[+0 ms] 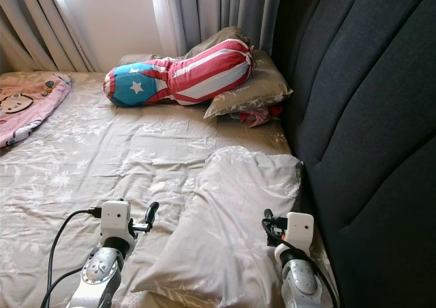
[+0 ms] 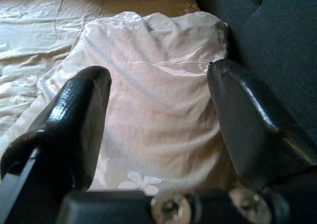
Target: Clean up the room
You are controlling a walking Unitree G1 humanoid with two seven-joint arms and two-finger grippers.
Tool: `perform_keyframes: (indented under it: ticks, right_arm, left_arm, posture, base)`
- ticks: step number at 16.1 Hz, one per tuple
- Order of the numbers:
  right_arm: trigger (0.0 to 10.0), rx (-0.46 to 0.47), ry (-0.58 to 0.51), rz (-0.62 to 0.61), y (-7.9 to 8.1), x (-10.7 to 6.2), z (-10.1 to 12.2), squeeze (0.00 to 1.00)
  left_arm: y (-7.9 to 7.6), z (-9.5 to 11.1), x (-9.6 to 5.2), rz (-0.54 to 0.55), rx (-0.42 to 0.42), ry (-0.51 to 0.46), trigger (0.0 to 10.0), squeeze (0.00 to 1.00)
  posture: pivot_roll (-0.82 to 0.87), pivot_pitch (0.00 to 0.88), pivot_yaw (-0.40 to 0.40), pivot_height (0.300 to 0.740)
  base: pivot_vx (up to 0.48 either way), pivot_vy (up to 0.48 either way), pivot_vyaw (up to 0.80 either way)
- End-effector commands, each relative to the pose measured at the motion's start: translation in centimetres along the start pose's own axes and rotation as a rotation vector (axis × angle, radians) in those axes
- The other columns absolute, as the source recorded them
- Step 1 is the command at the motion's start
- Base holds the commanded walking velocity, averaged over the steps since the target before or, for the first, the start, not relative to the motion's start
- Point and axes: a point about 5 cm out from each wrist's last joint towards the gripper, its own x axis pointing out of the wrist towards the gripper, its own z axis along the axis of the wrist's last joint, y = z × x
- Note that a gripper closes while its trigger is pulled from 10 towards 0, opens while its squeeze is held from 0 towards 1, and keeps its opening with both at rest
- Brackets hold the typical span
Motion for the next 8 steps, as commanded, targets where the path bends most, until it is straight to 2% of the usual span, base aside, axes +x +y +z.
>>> perform_keyframes:
  ticks: [1, 6, 8]
  right_arm:
    - [10.0, -0.009, -0.024, 0.002, -0.01, 0.08, 0.38, 0.0]
    - [10.0, -0.019, 0.006, -0.012, -0.12, 0.06, 0.12, 0.0]
    - [10.0, -0.019, 0.014, 0.0, 0.03, 0.15, 0.03, 0.0]
  left_arm:
    - [0.15, 0.28, 0.18, 0.006, 0.009, -0.007, 10.0, 0.0]
    - [0.06, 0.29, 0.18, 0.003, 0.008, -0.007, 10.0, 0.0]
    - [0.06, 0.27, 0.16, 0.002, 0.009, -0.006, 10.0, 0.0]
  posture:
    - [-0.11, 0.0, -0.04, 0.707]
    - [-0.11, 0.0, -0.041, 0.707]
    - [-0.11, 0.0, -0.04, 0.692]
  base:
    - [0.0, 0.0, 0.0]
    - [0.0, 0.0, 0.0]
    - [0.0, 0.0, 0.0]
